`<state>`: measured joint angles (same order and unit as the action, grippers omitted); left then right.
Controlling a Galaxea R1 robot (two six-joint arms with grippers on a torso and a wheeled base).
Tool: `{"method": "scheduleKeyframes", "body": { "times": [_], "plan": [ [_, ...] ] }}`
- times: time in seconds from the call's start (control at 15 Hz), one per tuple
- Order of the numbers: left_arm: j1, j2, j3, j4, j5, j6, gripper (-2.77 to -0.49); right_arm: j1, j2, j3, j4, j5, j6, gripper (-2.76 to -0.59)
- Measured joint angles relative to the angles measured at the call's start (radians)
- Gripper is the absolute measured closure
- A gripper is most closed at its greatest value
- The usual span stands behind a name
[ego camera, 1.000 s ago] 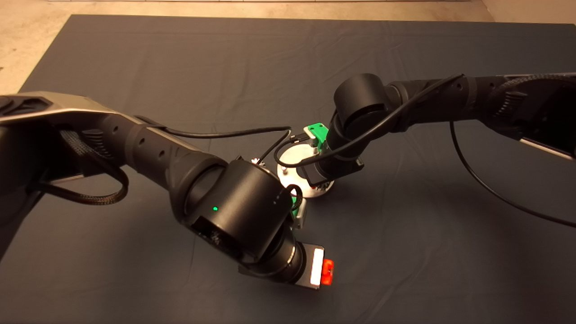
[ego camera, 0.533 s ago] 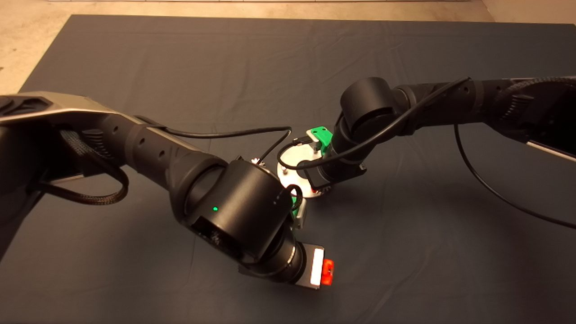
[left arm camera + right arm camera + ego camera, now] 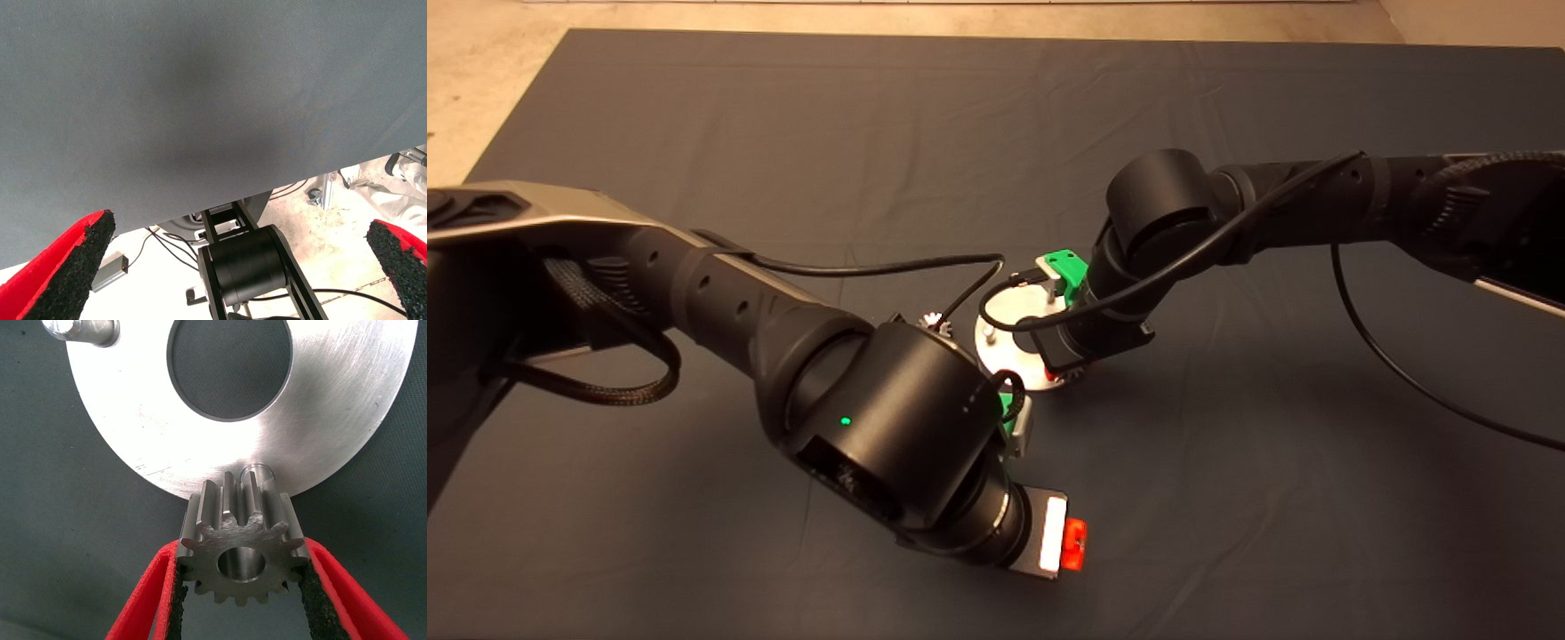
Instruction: Install three planetary gears onto the carrier pins
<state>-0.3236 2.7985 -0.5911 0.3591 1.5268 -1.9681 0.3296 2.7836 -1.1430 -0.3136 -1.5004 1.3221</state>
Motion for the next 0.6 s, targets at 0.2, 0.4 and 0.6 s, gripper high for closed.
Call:
{"method": "scheduleKeyframes", "body": {
  "times": [0.2, 0.4, 0.6],
  "plan": [
    [0.0, 0.0, 0.0, 0.0, 0.0, -0.002, -2.75, 0.002, 0.0, -0.015, 0.008, 0.001, -0.014, -1.05],
    [0.0, 0.0, 0.001, 0.0, 0.0, -0.003, -2.75, 0.007, 0.001, -0.037, 0.021, 0.003, -0.036, -1.05],
    [0.0, 0.002, 0.004, 0.0, 0.0, -0.004, -2.75, -0.019, -0.004, -0.088, 0.011, -0.018, -0.046, -1.05]
  ]
}}
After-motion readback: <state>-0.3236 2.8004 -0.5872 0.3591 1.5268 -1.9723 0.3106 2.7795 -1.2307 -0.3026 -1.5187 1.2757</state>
